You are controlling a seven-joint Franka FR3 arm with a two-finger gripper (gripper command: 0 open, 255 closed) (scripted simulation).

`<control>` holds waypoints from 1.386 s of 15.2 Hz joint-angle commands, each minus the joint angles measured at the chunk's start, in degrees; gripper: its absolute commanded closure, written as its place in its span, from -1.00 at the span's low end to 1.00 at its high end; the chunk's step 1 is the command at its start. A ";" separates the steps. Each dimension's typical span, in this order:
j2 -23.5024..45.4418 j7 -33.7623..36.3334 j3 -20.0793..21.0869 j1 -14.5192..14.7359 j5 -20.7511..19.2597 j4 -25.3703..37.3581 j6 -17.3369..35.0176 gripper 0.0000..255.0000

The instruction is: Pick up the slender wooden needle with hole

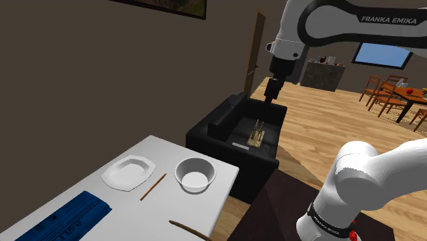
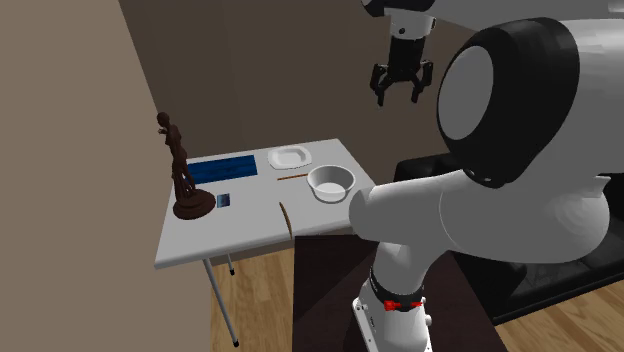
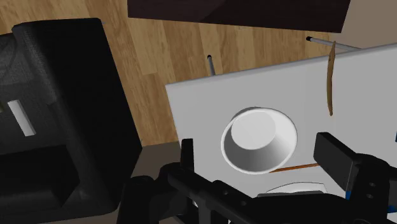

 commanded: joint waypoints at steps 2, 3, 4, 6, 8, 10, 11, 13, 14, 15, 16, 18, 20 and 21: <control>0.11 0.59 0.56 0.35 0.43 -1.52 1.50 -1.00; 0.29 1.17 1.13 0.72 0.86 -2.98 3.01 -1.00; 0.55 1.76 1.70 1.11 1.30 -4.39 4.56 -1.00; 1.29 2.92 2.86 1.94 2.18 -7.05 7.72 -1.00; 2.35 4.07 4.06 2.81 3.08 -9.47 10.99 -1.00; 3.77 5.21 5.29 3.73 3.99 -11.65 14.38 -1.00; 4.61 5.79 5.91 4.20 4.44 -12.65 16.12 -1.00; 6.57 6.93 7.18 5.16 5.34 -14.44 19.69 -1.00; 7.69 7.49 7.84 5.63 5.79 -15.23 21.52 -1.00; 8.91 8.06 8.49 6.12 6.23 -15.95 23.38 -1.00; 10.23 8.63 9.16 6.59 6.65 -16.59 25.26 -1.00; 13.14 9.78 10.51 7.53 7.45 -17.66 29.08 -1.00; 16.42 10.95 11.89 8.41 8.15 -18.41 32.97 -1.00; 18.19 11.55 12.58 8.83 8.45 -18.66 34.93 -1.00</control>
